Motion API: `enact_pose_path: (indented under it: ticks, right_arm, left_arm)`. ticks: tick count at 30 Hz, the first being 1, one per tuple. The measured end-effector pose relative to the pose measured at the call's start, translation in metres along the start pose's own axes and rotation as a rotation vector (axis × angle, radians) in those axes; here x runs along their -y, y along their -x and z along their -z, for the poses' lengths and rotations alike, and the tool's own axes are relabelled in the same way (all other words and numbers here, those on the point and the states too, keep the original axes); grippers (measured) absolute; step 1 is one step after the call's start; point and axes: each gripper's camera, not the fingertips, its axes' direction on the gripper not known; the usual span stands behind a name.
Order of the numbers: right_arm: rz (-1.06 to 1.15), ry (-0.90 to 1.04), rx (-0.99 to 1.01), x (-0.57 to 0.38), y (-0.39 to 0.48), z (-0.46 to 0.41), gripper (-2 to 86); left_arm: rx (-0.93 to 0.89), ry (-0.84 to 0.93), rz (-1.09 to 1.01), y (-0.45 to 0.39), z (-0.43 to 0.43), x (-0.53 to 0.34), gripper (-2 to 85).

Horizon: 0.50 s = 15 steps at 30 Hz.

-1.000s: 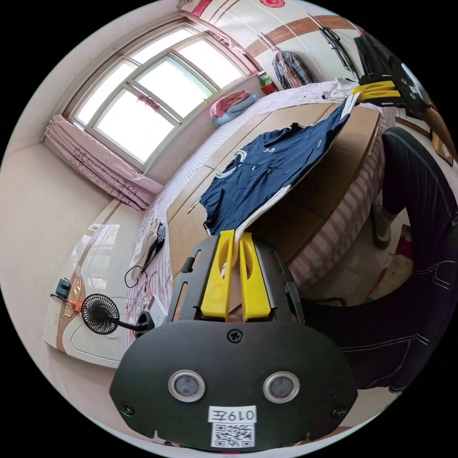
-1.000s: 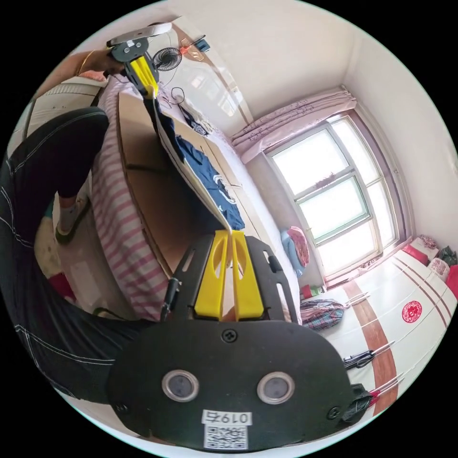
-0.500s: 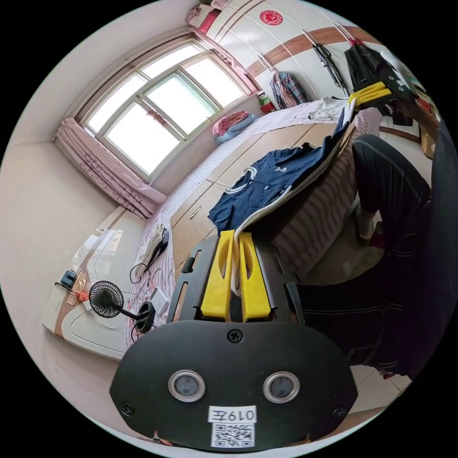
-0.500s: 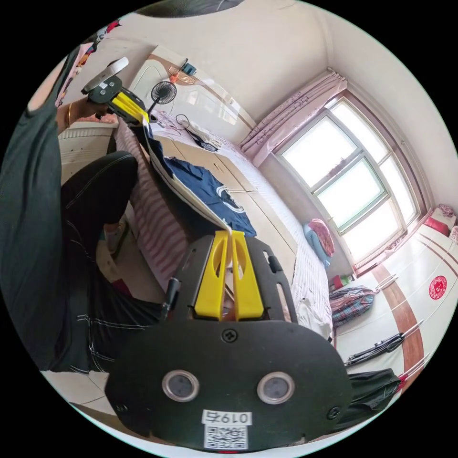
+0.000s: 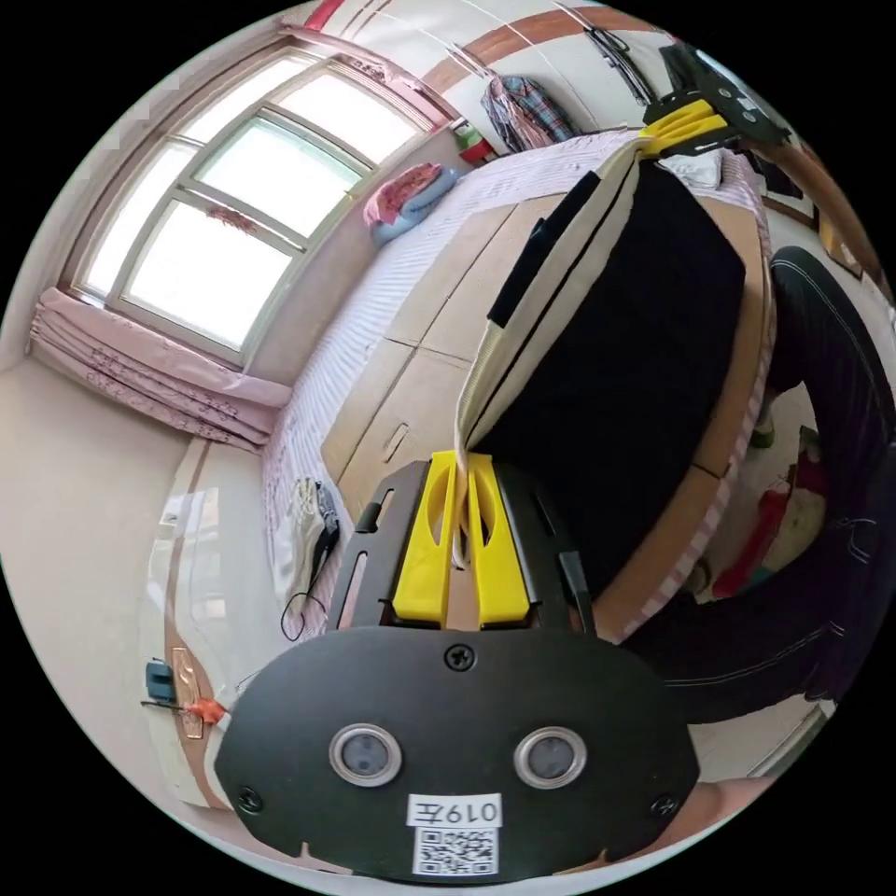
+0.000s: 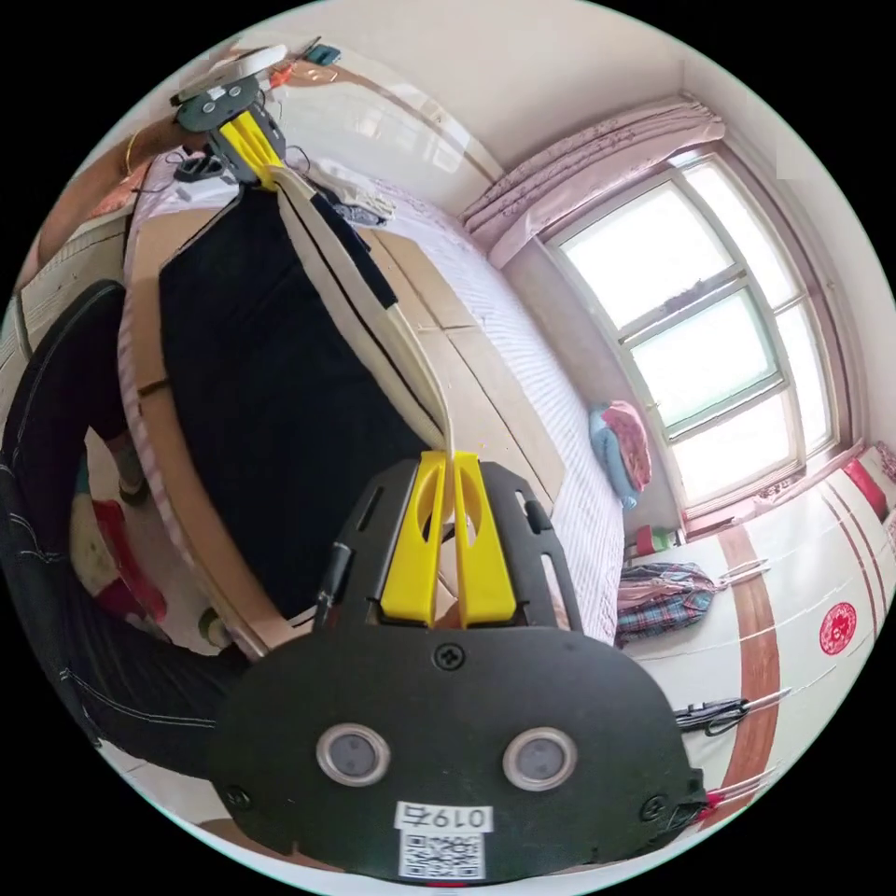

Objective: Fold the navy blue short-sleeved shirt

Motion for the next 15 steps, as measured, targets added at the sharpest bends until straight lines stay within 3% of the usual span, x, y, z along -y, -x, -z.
enact_pose_path:
  ticks: [3, 9, 15]
  right_arm:
    - [0.062, 0.093, 0.064, 0.030, -0.022, -0.073, -0.9]
    - [0.065, 0.216, 0.144, 0.067, -0.046, -0.184, -0.9]
    - [0.003, 0.216, 0.199, 0.078, -0.074, -0.224, -0.9]
  left_arm:
    - [-0.119, 0.153, 0.029, 0.034, -0.062, 0.051, 0.5]
    - [-0.113, 0.383, 0.011, 0.049, -0.170, 0.121, 0.6]
    - [-0.126, 0.439, 0.052, 0.070, -0.213, 0.143, 0.5]
